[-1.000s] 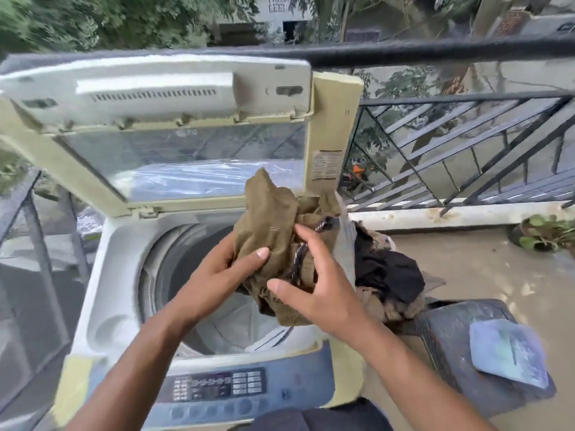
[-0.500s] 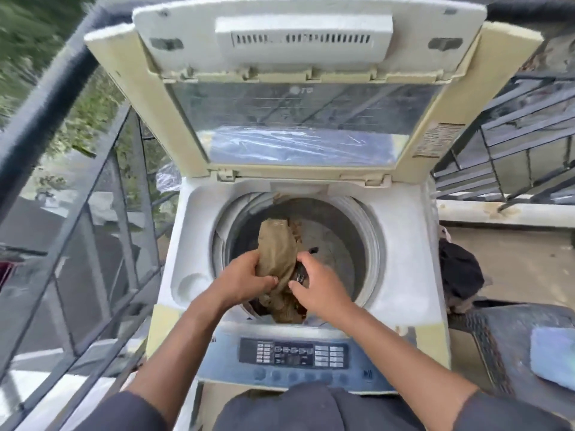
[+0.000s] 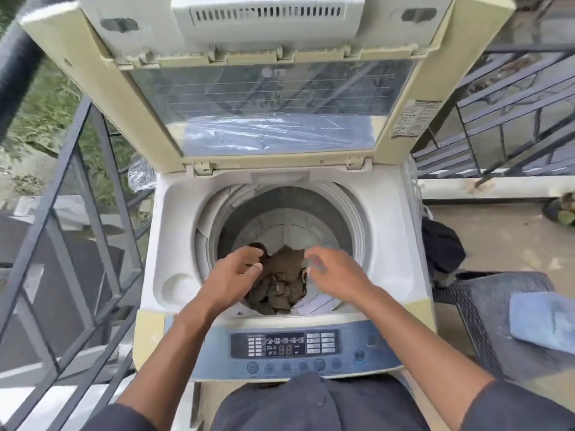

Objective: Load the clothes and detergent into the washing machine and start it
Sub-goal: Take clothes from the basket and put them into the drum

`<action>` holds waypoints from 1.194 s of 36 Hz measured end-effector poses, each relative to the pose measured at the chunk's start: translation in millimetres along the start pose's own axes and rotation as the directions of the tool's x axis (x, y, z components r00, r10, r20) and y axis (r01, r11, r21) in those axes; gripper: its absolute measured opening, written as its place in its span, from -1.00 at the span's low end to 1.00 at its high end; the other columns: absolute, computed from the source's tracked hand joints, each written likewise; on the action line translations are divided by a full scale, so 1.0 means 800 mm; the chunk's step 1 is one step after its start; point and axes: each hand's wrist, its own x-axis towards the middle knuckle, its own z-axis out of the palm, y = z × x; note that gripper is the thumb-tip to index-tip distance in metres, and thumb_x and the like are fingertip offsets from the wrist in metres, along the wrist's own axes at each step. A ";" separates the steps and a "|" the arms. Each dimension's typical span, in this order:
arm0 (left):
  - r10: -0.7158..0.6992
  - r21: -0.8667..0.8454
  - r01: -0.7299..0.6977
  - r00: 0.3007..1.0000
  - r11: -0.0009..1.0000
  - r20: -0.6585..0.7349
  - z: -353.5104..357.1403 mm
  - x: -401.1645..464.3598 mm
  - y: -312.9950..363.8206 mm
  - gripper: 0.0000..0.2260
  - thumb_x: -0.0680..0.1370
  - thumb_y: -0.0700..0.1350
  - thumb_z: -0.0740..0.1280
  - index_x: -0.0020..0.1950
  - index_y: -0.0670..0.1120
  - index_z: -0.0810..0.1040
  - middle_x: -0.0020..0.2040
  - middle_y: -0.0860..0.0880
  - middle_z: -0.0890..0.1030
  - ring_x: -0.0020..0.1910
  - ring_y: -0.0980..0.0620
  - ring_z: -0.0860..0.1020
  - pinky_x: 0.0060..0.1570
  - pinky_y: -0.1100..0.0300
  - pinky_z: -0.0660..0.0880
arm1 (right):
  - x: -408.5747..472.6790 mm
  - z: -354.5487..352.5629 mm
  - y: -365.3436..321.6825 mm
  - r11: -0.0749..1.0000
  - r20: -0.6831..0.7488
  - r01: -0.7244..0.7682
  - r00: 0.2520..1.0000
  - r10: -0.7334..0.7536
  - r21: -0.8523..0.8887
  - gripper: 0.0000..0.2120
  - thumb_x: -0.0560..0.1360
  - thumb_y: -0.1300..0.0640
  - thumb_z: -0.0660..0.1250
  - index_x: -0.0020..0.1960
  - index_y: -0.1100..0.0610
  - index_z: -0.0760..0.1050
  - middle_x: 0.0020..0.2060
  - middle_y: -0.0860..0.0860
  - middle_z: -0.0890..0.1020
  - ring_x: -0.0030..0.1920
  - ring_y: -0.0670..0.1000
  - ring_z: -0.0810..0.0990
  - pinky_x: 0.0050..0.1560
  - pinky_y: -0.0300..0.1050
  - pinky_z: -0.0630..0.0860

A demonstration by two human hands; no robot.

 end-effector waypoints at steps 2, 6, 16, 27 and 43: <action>0.019 -0.011 -0.019 1.000 1.000 -0.002 0.007 0.002 0.012 -0.74 0.68 0.00 0.34 0.37 0.12 0.59 0.24 0.16 0.67 0.21 0.18 0.61 0.30 0.14 0.52 | -0.013 -0.013 0.009 0.997 -0.068 -0.006 0.998 0.012 0.079 -0.68 0.62 -0.01 0.30 0.36 -0.12 0.53 0.16 -0.09 0.66 0.21 -0.02 0.62 0.26 0.02 0.56; 0.104 -0.010 -0.104 0.994 0.994 -0.019 0.027 0.007 0.054 -0.75 0.67 -0.03 0.35 0.35 0.10 0.62 0.21 0.19 0.68 0.19 0.24 0.62 0.25 0.27 0.50 | -0.039 -0.042 0.030 0.984 -0.245 0.038 0.970 0.007 0.176 -0.75 0.59 0.03 0.33 0.24 -0.13 0.61 0.09 -0.15 0.70 0.11 -0.03 0.66 0.21 0.03 0.60; 0.351 -0.021 -0.351 0.936 0.936 -0.016 0.101 0.031 0.223 -0.77 0.67 -0.14 0.33 0.26 0.08 0.68 0.12 0.22 0.72 0.11 0.28 0.65 0.17 0.27 0.58 | -0.075 -0.134 0.145 0.928 -0.660 0.183 0.747 0.083 0.323 -0.83 0.57 0.21 0.39 0.08 0.00 0.68 -0.11 -0.16 0.71 -0.14 -0.16 0.65 -0.10 -0.20 0.61; 0.450 0.019 -0.452 0.890 0.892 0.071 0.236 0.104 0.391 -0.79 0.67 -0.14 0.33 0.23 0.04 0.69 0.07 0.18 0.73 0.06 0.24 0.66 0.05 0.37 0.54 | -0.004 -0.177 0.347 0.926 -0.547 -0.051 0.795 0.264 0.373 -0.77 0.56 0.16 0.34 0.16 -0.05 0.63 -0.06 -0.17 0.67 -0.10 -0.14 0.66 0.03 0.03 0.67; 0.064 0.360 -0.097 0.993 0.928 0.103 0.398 0.227 0.391 -0.76 0.60 0.00 0.29 0.21 0.07 0.66 0.14 0.07 0.74 0.15 0.00 0.68 0.19 0.01 0.62 | 0.161 -0.165 0.554 0.944 -0.167 -0.330 0.931 0.326 0.004 -0.58 0.52 0.06 0.39 0.37 0.07 0.48 0.21 0.19 0.55 0.23 0.27 0.56 0.12 0.14 0.61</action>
